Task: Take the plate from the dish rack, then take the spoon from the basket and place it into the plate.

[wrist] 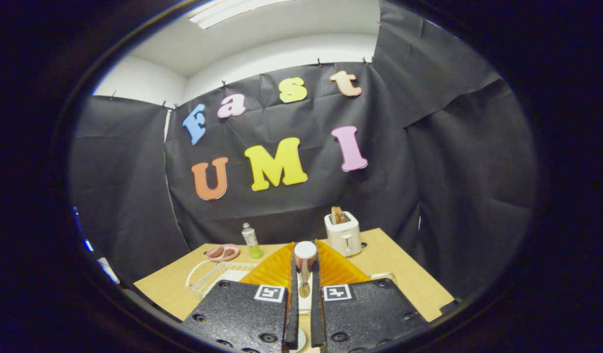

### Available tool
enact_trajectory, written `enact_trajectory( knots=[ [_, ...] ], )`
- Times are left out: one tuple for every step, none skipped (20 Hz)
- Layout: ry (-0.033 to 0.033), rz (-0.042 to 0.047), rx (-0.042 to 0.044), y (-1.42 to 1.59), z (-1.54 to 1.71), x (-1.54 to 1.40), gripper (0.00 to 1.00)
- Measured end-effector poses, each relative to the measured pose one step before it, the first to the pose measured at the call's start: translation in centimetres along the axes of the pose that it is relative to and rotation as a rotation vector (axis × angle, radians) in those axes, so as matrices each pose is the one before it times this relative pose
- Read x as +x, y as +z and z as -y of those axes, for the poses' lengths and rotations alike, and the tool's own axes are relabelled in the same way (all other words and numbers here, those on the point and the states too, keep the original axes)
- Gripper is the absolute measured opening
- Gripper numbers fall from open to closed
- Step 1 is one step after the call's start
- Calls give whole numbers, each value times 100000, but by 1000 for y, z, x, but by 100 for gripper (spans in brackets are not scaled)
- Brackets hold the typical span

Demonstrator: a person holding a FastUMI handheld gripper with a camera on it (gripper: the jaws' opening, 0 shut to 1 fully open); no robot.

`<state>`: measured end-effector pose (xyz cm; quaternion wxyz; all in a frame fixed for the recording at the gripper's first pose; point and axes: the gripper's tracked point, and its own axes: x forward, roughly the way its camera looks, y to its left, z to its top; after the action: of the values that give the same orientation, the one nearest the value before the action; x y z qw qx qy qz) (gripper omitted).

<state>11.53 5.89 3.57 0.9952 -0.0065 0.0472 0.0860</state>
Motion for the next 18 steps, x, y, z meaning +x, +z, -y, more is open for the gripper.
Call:
enact_trajectory(
  knots=[
    [903, -2732, 1107, -1492, -1235, -37, 15],
    [2317, -2569, 590, -1618, -1478, 149, 15],
    [2584, -3255, -108, -1906, -1530, 337, 15],
    [2153, -3720, -506, -1940, -1359, 504, 15],
    [1375, -3635, -451, -1974, -1171, 635, 15],
    [1191, -3347, -467, -1819, -983, 705, 15],
    [1280, -3146, -638, -1665, -938, 812, 15],
    [815, -3294, 27, -1535, -813, 848, 15],
    [1428, -3083, -399, -1382, -691, 941, 15],
    [756, -2923, -213, -1046, -358, 656, 15],
    [-425, -2407, -298, -916, -31, 616, 15],
    [-953, -1270, -372, -503, 101, 569, 15],
    [1016, 1208, 393, 37, 57, -146, 16],
    [-677, -224, 849, -262, 52, 244, 16],
    [-502, -1097, 500, -203, 406, -126, 18],
    [-749, -1141, 1492, -158, 408, -318, 20],
    [-141, -1040, 1832, 6, 378, -396, 21],
    [-90, -1301, 1347, -110, 294, -208, 22]
  ],
)
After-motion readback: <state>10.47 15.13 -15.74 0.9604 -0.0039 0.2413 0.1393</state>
